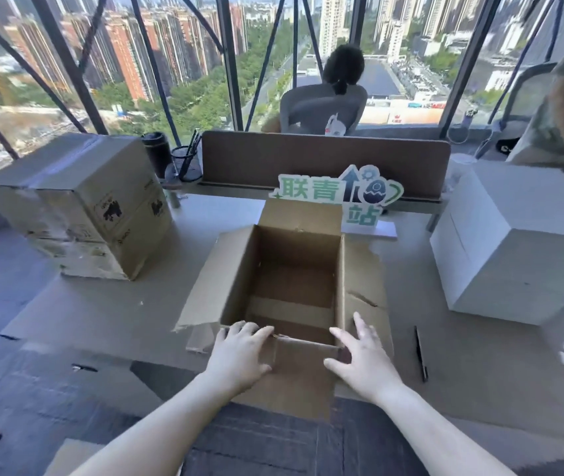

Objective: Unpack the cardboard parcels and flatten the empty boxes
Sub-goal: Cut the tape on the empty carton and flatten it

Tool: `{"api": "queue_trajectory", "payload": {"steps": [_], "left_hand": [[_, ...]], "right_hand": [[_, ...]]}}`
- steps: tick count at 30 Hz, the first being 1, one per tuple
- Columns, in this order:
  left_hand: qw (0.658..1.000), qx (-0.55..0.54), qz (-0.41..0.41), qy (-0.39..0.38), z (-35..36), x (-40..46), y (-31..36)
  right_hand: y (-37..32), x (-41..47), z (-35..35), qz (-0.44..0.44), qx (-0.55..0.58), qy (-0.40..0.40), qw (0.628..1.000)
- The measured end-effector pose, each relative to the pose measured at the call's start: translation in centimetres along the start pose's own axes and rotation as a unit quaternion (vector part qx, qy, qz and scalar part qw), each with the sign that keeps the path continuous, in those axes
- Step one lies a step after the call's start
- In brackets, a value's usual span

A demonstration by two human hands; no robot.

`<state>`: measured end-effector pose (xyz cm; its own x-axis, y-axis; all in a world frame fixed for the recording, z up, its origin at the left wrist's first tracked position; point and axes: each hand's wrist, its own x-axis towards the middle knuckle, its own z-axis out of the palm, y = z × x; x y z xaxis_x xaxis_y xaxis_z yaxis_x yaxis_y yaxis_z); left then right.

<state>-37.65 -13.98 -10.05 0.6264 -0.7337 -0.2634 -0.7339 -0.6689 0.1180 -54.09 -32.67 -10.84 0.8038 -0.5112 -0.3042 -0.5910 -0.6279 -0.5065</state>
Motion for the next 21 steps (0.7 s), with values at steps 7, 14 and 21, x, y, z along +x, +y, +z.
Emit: {"api": "queue_trajectory", "payload": {"steps": [7, 14, 21], "left_hand": [[0.985, -0.03, 0.004, 0.168, 2.7, 0.6, -0.1], [0.967, -0.176, -0.081, 0.168, 1.2, -2.0, -1.1], [0.795, -0.513, -0.322, 0.012, -0.2, 0.0, -0.2]], "right_hand": [[0.0, -0.4, 2.4, 0.004, -0.012, 0.061, 0.998], [-0.3, 2.1, -0.8, 0.12, 0.115, 0.173, 0.971], [0.0, 5.6, -0.4, 0.246, 0.139, 0.048, 0.958]]}}
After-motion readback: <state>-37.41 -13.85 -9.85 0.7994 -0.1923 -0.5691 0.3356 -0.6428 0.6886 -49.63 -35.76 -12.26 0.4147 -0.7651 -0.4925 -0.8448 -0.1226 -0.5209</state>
